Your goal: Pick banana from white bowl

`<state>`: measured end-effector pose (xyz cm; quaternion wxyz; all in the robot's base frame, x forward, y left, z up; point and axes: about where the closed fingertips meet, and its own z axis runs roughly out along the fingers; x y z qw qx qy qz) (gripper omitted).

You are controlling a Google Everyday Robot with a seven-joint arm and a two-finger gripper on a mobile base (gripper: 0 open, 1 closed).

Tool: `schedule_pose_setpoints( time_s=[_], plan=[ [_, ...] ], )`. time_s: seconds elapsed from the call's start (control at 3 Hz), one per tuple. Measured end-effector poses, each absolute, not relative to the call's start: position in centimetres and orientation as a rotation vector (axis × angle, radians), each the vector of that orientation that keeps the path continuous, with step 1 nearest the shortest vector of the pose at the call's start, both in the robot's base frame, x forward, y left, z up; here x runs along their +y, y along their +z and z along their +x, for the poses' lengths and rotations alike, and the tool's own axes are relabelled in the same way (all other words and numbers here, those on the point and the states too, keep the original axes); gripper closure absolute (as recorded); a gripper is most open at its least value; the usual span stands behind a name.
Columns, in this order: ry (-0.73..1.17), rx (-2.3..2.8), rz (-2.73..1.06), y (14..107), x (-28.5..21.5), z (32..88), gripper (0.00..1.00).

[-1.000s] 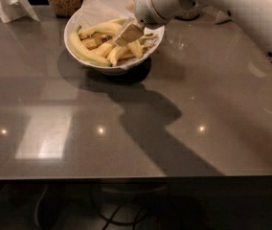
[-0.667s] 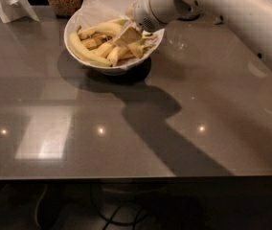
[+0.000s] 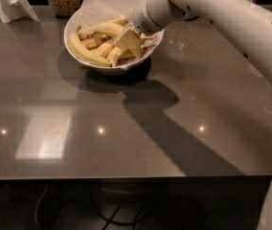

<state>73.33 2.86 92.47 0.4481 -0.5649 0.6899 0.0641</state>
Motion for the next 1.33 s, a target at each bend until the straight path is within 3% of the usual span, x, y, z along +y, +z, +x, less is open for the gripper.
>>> schedule_pose_setpoints(
  time_s=[0.67, 1.33],
  plan=[
    [0.178, 1.741, -1.399, 90.4, 3.8, 75.6, 0.43],
    [0.182, 1.75, -1.401, 90.2, 4.0, 75.5, 0.86]
  ],
)
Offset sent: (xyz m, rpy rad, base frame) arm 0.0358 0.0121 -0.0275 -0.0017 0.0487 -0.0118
